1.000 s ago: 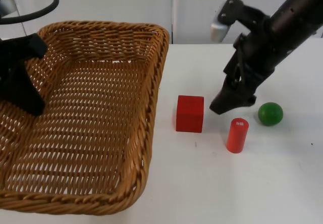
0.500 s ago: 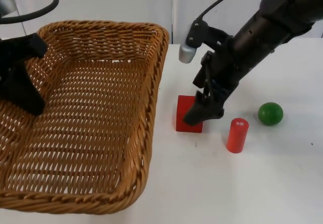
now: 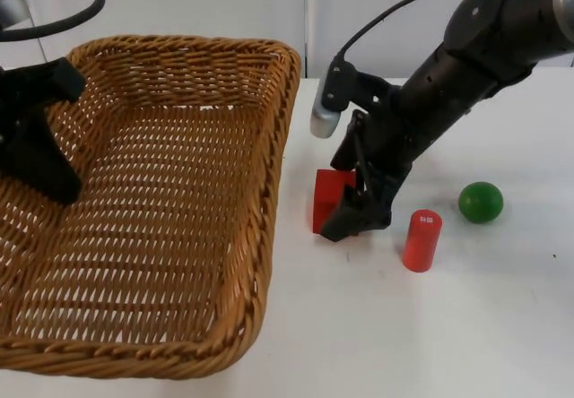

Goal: Pick up the basket with the left hand and place the object to the left of the red cylinder into the basket with the right hand.

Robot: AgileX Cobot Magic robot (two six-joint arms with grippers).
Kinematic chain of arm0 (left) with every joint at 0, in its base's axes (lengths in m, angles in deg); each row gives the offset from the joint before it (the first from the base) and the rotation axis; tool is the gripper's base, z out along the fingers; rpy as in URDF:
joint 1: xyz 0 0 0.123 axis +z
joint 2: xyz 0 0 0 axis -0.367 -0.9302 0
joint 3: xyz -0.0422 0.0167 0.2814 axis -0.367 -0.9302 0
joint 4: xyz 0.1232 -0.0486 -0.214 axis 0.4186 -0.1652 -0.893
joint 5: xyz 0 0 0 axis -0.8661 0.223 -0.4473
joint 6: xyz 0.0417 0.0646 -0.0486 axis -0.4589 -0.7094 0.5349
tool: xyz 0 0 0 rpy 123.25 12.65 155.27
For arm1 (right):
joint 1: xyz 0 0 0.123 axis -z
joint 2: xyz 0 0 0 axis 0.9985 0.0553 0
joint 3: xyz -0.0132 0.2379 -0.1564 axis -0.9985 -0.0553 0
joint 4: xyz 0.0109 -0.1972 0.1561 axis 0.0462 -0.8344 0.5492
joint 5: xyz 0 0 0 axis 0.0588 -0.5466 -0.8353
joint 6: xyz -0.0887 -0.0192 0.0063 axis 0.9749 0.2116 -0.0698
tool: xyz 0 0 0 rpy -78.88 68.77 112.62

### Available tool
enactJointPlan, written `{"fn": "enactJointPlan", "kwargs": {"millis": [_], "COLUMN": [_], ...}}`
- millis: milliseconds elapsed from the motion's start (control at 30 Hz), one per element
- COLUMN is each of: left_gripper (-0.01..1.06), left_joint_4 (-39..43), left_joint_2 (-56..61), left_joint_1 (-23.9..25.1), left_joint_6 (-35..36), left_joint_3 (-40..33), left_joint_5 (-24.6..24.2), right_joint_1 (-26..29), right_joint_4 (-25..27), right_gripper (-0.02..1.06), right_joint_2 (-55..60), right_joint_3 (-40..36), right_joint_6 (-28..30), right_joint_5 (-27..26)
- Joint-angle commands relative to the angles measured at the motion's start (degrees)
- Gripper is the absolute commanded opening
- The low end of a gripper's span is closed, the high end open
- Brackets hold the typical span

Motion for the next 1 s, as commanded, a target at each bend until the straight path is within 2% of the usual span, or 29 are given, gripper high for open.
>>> {"fn": "enactJointPlan", "kwargs": {"millis": [0,100,333,667,900,933,967], "left_gripper": [0.00,0.00,0.00,0.00,0.00,0.00,0.00], "left_joint_4": [-2.3,-2.3,-2.3,-2.3,-2.3,-2.3,-2.3], "left_joint_2": [1.0,1.0,1.0,1.0,1.0,1.0,1.0], "left_joint_1": [-0.1,-0.1,-0.1,-0.1,-0.1,-0.1,-0.1], "left_joint_6": [0.4,0.4,0.4,0.4,0.4,0.4,0.4], "left_joint_3": [0.1,0.1,0.1,0.1,0.1,0.1,0.1], "left_joint_5": [-0.5,-0.5,-0.5,-0.5,-0.5,-0.5,-0.5], "right_joint_1": [-0.3,-0.3,-0.3,-0.3,-0.3,-0.3,-0.3], "right_joint_4": [0.9,1.6,2.1,1.8,1.4,1.4,1.4], "right_gripper": [1.03,1.00,0.98,0.84,0.46,0.46,0.40], "right_joint_2": [-0.1,0.3,0.4,0.4,0.4,0.4,0.4], "right_joint_3": [0.4,0.4,0.4,0.4,0.4,0.4,0.4], "right_joint_6": [1.1,2.4,4.1,4.1,4.1,4.1,4.1], "right_joint_5": [0.0,-1.2,-1.7,-1.9,-2.2,-2.2,-2.2]}}
